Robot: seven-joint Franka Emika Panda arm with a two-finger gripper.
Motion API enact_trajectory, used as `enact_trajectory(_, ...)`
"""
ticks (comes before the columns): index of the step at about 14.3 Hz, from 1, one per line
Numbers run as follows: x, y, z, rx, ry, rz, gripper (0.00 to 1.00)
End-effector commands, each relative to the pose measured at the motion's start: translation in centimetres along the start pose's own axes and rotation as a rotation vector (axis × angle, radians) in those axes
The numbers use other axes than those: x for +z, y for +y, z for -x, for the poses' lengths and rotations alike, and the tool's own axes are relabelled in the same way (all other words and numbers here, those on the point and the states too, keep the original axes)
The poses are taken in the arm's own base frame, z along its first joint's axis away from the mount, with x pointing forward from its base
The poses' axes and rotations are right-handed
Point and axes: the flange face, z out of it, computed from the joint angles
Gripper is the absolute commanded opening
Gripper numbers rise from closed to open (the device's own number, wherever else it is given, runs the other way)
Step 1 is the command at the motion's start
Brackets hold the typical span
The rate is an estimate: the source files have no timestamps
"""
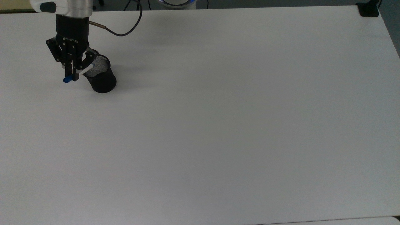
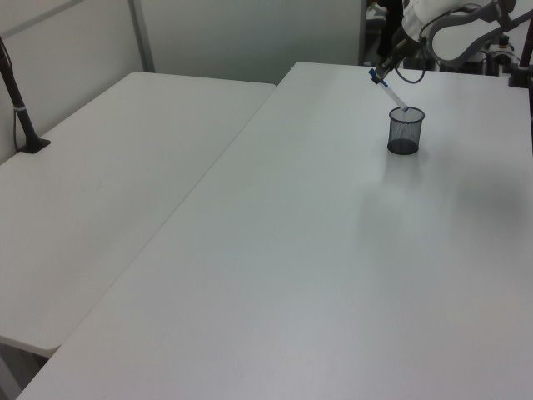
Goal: Insert the marker
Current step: 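Carry the marker over the black mesh pen cup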
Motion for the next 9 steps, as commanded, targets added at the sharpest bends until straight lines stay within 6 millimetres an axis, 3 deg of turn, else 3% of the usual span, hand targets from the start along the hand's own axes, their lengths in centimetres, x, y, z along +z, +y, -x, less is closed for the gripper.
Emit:
enact_trajectory(1, -0.4, -0.3, 1.5, -0.025, 0.004, -0.009, 0.01)
enact_trajectory(8, 0.3, 0.2, 3.8, -0.009, 0.087, -0.003, 0.01)
enact_trajectory(9, -0.4, 0.3, 3.5, -0.008, 0.099, -0.003, 0.01)
